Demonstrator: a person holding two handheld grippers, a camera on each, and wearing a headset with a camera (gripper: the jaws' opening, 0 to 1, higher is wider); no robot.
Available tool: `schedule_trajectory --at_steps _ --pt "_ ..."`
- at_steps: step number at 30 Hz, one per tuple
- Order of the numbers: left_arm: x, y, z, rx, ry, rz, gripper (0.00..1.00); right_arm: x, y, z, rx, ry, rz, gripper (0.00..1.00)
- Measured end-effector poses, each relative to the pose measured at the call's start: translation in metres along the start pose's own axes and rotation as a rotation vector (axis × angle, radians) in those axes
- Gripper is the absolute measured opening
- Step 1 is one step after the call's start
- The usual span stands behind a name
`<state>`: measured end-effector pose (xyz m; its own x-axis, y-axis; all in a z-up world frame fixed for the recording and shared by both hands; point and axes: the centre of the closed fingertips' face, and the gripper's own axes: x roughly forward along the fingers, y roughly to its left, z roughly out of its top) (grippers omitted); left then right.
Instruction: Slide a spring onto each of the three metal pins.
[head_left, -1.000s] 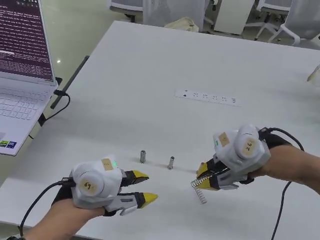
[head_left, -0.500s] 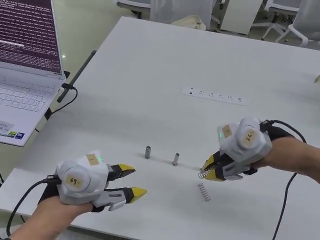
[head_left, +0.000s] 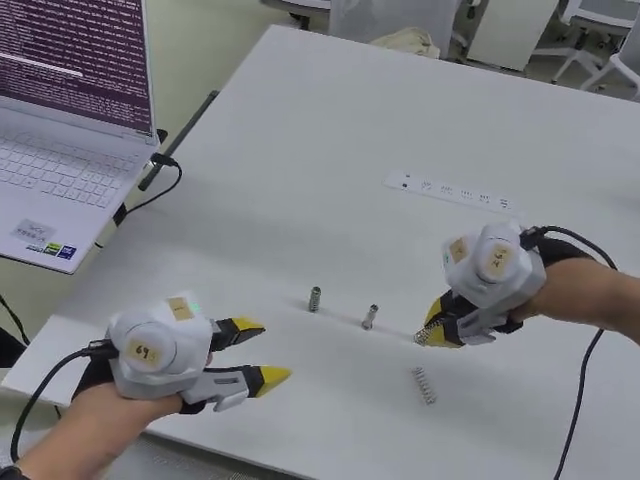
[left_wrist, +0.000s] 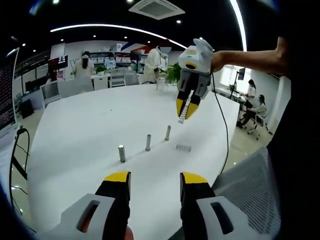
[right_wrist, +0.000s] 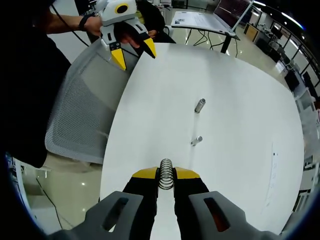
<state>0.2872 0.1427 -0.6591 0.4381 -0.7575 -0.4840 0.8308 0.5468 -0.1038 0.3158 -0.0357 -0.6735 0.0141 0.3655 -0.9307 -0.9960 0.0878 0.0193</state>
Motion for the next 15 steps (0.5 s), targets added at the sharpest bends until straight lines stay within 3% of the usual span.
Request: schedule_trajectory --at_steps 15 --pt "-0.014 0.02 -0.004 -0.034 -0.01 0.061 0.41 0.012 -0.031 0.012 -0.036 0.05 0.017 0.09"
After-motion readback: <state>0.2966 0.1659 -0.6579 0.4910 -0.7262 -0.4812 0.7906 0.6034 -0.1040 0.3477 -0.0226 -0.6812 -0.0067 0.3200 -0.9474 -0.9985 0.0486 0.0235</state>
